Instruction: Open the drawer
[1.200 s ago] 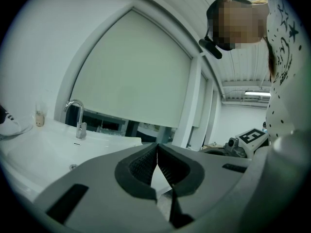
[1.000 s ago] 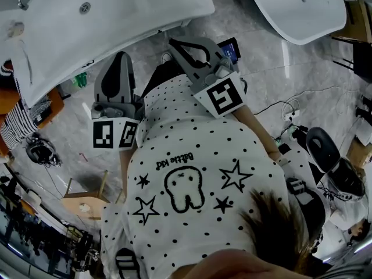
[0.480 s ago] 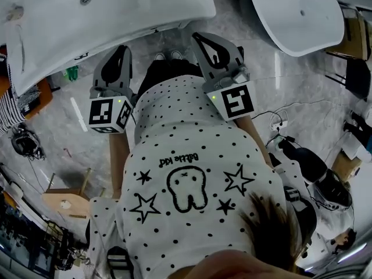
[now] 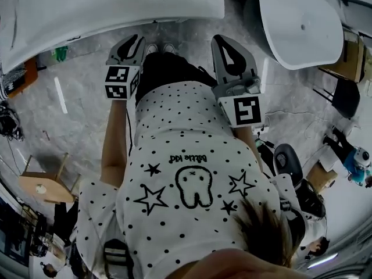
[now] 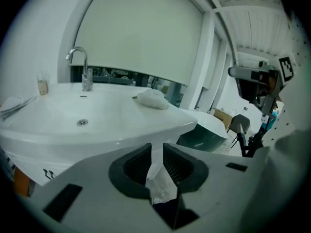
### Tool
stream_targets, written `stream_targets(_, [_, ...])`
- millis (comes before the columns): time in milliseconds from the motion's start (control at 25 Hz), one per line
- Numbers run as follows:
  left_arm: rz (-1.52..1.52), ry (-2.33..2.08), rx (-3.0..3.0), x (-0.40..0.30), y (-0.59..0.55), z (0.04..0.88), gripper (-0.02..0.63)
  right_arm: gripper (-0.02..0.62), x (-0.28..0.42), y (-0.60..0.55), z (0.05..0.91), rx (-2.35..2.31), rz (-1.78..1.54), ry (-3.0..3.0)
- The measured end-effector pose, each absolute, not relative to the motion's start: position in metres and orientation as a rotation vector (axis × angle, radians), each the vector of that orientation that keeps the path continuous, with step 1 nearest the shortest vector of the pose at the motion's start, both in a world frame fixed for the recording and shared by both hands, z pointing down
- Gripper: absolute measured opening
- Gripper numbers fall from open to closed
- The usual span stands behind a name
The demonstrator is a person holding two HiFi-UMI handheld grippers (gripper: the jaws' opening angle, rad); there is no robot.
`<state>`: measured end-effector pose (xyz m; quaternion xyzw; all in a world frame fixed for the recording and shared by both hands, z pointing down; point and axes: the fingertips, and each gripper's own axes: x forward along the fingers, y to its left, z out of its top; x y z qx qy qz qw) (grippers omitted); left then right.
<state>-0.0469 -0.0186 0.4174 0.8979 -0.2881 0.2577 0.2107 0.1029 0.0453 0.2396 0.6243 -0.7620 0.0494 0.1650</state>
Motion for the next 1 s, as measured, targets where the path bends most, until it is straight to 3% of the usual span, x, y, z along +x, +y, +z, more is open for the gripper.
stream_targets(400, [0.878,-0.916,2.408,0.003,-0.025,0.540,0.094,0.014,0.140,0.058,0.279,1.741,0.247,-2.131])
stream_targets(760, [0.917,-1.022,2.275,0.014,-0.051,0.633,0.100,0.014,0.131,0.055,0.313,1.720,0.340,-2.122])
stream_targets(1000, [0.946,-1.053,2.162,0.020,-0.061,0.685,0.137,0.014,0.132,0.057,0.325,1.697,0.394,-2.084])
